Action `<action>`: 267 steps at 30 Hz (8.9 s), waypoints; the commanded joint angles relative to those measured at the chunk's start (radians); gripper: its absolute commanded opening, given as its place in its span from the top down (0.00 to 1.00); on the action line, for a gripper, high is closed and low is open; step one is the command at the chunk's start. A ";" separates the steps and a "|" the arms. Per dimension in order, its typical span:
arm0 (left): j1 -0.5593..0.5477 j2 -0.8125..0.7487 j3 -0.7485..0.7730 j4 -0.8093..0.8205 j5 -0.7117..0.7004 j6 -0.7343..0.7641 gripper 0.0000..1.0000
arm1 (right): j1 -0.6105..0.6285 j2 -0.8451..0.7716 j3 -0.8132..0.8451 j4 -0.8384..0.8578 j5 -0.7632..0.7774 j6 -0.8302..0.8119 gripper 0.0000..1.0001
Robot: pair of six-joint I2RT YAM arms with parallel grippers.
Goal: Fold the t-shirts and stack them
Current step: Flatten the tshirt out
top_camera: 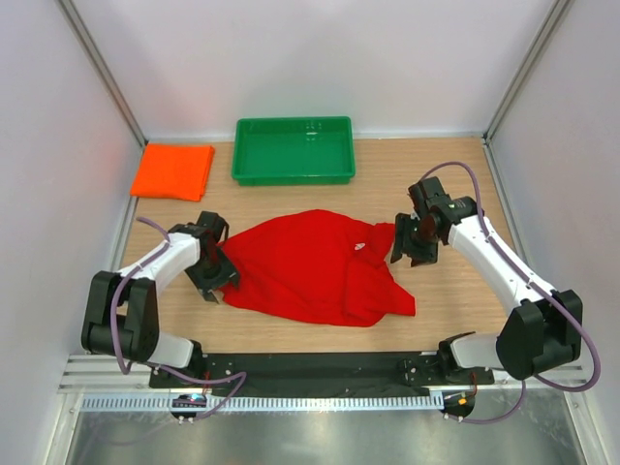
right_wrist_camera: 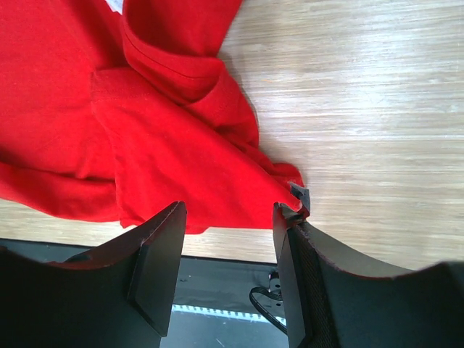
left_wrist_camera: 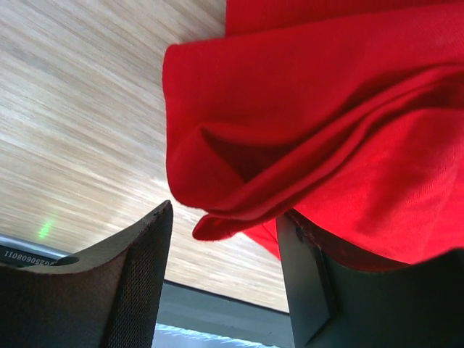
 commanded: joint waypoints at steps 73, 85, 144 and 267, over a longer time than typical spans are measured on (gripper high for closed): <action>-0.002 -0.208 0.043 -0.057 0.170 0.095 1.00 | 0.256 -0.128 -0.416 0.345 -0.054 0.571 0.49; -0.002 -0.202 0.042 -0.048 0.179 0.093 1.00 | 0.273 -0.010 -0.402 0.576 -0.138 0.512 0.49; 0.001 -0.433 0.171 -0.174 0.142 -0.078 1.00 | 0.170 -0.105 0.544 0.004 0.513 -0.056 0.99; -0.002 -0.492 1.465 -0.223 -0.035 0.141 1.00 | 0.164 -0.407 1.198 0.411 0.353 -0.340 0.99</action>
